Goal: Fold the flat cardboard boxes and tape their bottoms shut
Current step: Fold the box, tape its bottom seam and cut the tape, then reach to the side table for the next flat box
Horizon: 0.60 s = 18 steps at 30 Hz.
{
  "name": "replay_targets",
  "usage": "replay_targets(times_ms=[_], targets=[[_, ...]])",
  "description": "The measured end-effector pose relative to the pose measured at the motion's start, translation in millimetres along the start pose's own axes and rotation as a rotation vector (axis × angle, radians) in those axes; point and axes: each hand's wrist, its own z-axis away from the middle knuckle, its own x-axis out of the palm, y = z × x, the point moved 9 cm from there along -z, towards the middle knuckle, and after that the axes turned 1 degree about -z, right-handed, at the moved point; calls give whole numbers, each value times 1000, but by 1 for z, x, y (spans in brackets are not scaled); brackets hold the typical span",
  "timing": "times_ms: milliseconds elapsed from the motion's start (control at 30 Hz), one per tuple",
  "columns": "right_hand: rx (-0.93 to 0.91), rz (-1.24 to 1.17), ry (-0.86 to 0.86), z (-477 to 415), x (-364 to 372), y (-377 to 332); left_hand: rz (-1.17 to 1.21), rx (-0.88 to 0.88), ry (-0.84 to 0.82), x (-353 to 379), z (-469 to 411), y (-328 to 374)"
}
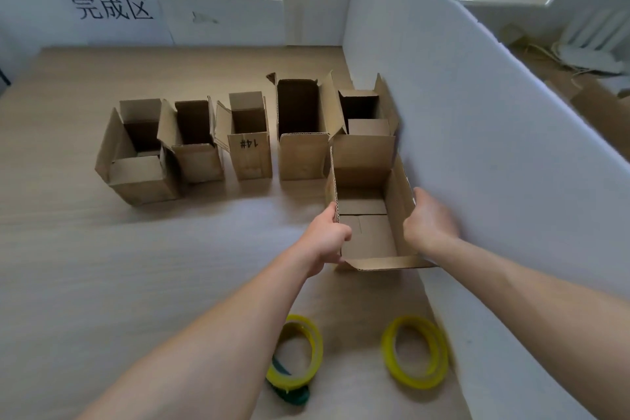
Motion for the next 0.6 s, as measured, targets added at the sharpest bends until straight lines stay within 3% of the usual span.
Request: replay_targets(times_ms=[233,600], targets=[[-48,1,4,-5,-11,-12,-248,101,17,0,10,23],[-742,252,158,79,-46,-159,-902,467,397,-99,91,84]])
